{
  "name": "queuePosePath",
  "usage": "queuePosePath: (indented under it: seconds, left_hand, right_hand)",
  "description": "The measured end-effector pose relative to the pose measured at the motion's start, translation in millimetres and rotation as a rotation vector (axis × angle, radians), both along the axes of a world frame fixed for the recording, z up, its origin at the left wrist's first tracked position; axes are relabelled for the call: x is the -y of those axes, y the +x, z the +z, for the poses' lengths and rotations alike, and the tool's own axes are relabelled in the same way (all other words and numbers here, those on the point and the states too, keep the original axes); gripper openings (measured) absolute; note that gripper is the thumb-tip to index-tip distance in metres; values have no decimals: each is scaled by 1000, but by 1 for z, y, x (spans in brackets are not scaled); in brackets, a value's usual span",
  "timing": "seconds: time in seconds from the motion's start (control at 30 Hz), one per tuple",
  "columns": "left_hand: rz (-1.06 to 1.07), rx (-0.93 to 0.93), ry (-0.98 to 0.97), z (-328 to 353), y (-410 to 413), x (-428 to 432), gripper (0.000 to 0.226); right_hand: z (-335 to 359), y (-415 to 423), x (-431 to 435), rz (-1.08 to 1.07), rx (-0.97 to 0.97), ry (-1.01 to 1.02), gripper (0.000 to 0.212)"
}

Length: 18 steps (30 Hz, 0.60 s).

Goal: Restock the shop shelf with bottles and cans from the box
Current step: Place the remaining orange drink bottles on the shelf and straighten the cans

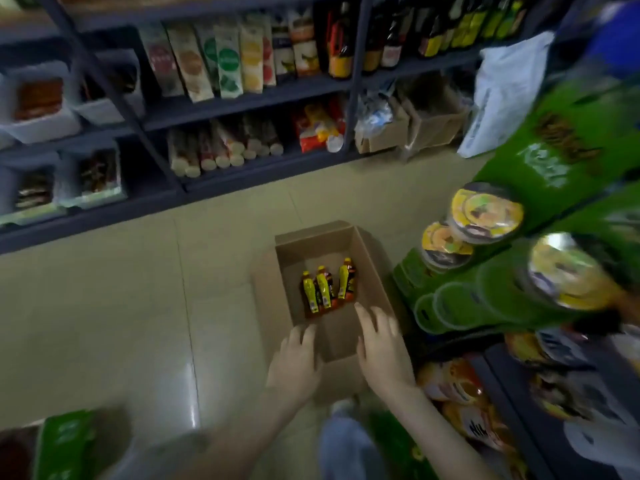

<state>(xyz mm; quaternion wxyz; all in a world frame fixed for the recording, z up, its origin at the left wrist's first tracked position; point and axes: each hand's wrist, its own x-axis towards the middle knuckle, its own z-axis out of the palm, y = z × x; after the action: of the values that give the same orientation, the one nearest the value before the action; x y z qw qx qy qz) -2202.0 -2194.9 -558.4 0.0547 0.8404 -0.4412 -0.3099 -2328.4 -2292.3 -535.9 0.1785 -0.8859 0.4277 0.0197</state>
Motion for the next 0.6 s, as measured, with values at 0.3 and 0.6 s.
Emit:
queuePosePath:
  seconds: [0.3,0.6]
  left_hand:
    - [45,-110,214,-272,69,104,60]
    - [315,-209,305,-533,100,201,78]
  right_hand:
    - [-283,73,101,-104,-289,206,77]
    - [-555,130,197,-321,-55,353,80]
